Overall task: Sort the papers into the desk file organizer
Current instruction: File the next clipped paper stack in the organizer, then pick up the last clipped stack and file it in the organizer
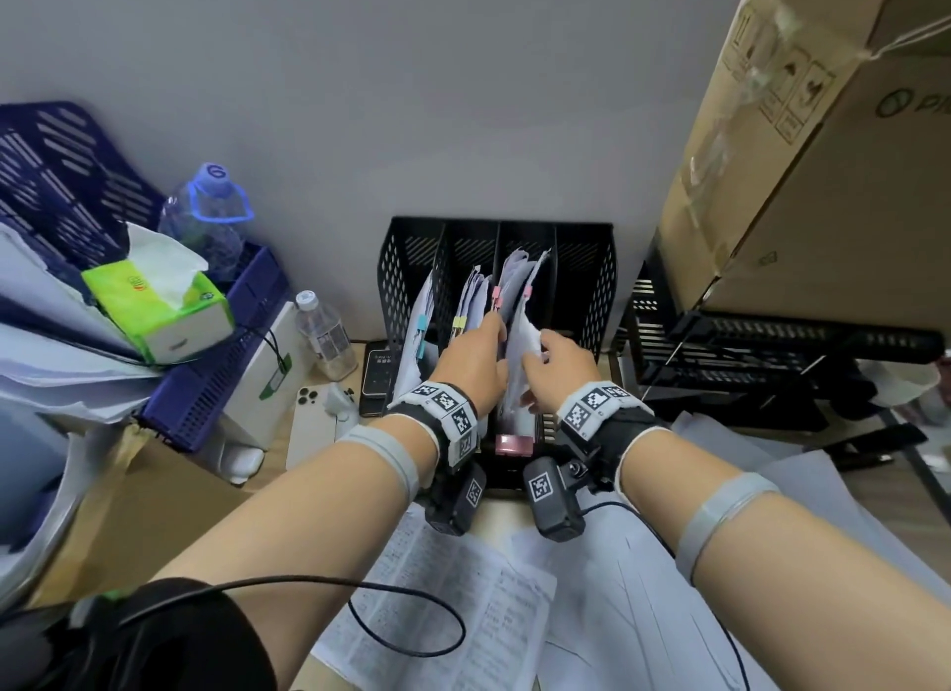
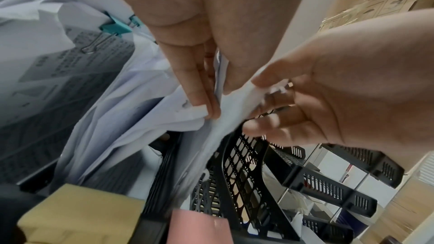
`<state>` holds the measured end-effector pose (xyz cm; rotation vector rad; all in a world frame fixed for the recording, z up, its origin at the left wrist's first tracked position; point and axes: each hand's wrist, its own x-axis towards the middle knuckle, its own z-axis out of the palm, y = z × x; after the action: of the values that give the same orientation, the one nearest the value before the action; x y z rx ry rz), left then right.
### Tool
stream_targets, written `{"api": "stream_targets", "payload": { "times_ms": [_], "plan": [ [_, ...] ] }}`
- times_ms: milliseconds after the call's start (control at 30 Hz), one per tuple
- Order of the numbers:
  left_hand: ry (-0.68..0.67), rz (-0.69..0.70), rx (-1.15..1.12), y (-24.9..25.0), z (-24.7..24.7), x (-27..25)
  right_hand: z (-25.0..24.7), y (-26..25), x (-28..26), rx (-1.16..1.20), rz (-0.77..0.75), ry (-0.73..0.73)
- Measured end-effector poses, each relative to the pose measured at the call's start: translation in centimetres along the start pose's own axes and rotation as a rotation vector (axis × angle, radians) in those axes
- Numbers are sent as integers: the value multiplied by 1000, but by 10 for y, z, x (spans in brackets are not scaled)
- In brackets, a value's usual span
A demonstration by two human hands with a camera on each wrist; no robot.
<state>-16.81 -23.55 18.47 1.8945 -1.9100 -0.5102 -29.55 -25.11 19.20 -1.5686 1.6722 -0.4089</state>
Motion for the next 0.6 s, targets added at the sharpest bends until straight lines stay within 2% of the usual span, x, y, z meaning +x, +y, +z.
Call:
{"api": "stream_targets", "payload": {
  "times_ms": [33, 133, 267, 367, 467, 600],
  "plan": [
    [1, -3, -6, -1, 0, -2, 1, 1, 2, -2, -22, 6],
    [-15, 3, -35, -1, 1, -8, 5, 8, 0, -16, -28, -104],
    [-35, 85, -138, -4, 1, -23, 11, 15, -14, -92, -2, -100],
    [-56, 102, -261, -12, 2, -43, 31, 39, -24, -9, 145, -290],
    [-98, 148, -270, -28, 4, -67, 59, 61, -38, 67, 266, -487],
    [-116, 98, -325, -63, 10, -108, 106, 83, -55, -60, 207, -520]
  ]
}}
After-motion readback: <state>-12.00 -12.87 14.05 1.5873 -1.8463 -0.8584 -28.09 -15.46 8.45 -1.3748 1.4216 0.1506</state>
